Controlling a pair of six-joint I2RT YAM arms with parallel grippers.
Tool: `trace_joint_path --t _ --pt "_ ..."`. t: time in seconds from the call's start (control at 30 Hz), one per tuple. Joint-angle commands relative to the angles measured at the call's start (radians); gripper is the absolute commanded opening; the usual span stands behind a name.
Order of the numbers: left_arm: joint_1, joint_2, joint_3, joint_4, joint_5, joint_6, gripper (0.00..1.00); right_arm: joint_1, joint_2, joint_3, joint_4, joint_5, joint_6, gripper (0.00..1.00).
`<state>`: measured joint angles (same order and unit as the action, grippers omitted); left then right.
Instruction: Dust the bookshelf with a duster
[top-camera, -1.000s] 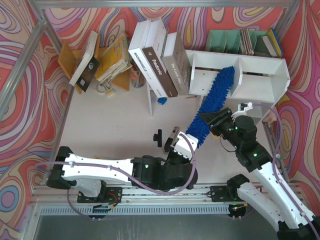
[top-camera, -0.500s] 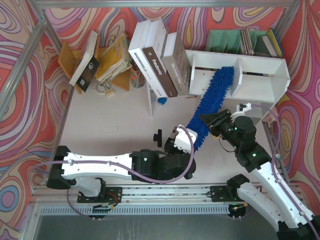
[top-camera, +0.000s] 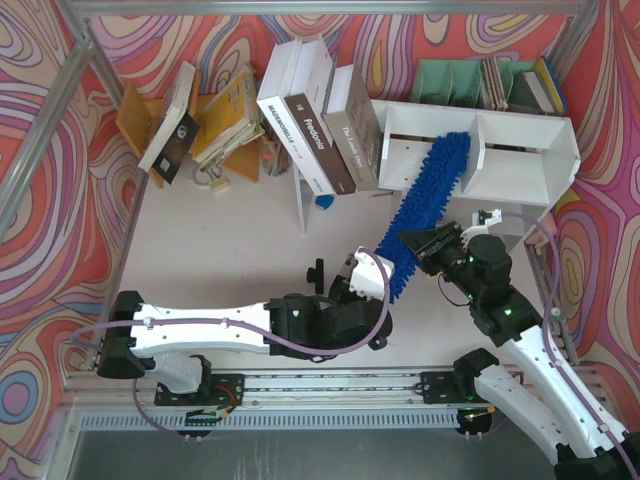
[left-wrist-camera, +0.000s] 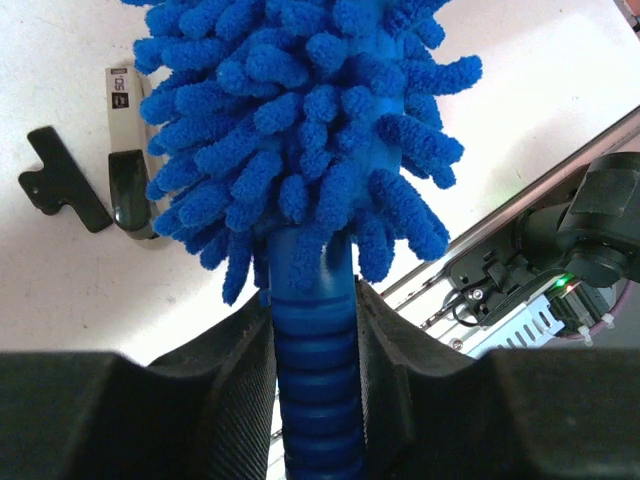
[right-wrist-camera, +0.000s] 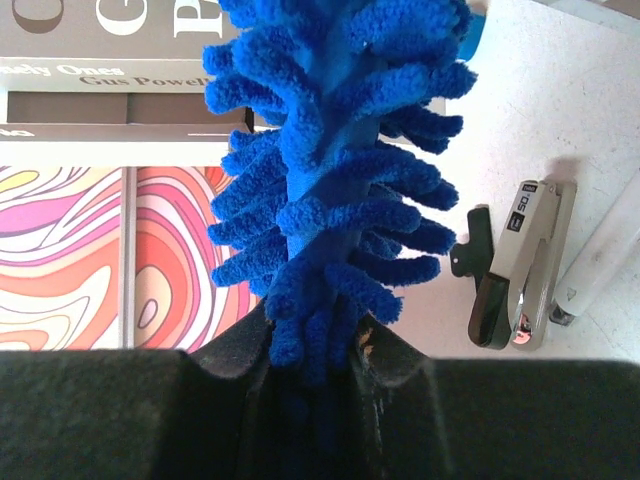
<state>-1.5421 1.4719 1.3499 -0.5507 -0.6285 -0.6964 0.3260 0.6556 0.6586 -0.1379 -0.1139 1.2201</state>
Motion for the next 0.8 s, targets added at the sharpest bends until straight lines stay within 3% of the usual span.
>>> trace_joint_path --t 0.0,0.2,0.27,0.53,0.77 --pt "0.008 0.025 -0.011 -0.002 0.012 -0.013 0.34 -0.002 -0.02 -0.007 0.077 -0.021 0.019 0.26" --pt "0.007 0.027 0.013 -0.012 0.02 -0.005 0.01 -0.003 -0.018 -0.01 0.053 -0.015 0.008 0.3" --pt "0.007 0.032 0.033 -0.029 0.021 -0.004 0.0 -0.004 -0.024 -0.008 0.04 -0.006 0.0 0.34" --pt "-0.03 0.009 0.052 -0.046 -0.048 0.011 0.0 -0.002 -0.062 0.064 -0.08 0.067 -0.102 0.71" --pt "-0.108 -0.008 0.073 -0.061 -0.187 0.048 0.0 -0.003 -0.103 0.164 -0.205 0.146 -0.294 0.89"
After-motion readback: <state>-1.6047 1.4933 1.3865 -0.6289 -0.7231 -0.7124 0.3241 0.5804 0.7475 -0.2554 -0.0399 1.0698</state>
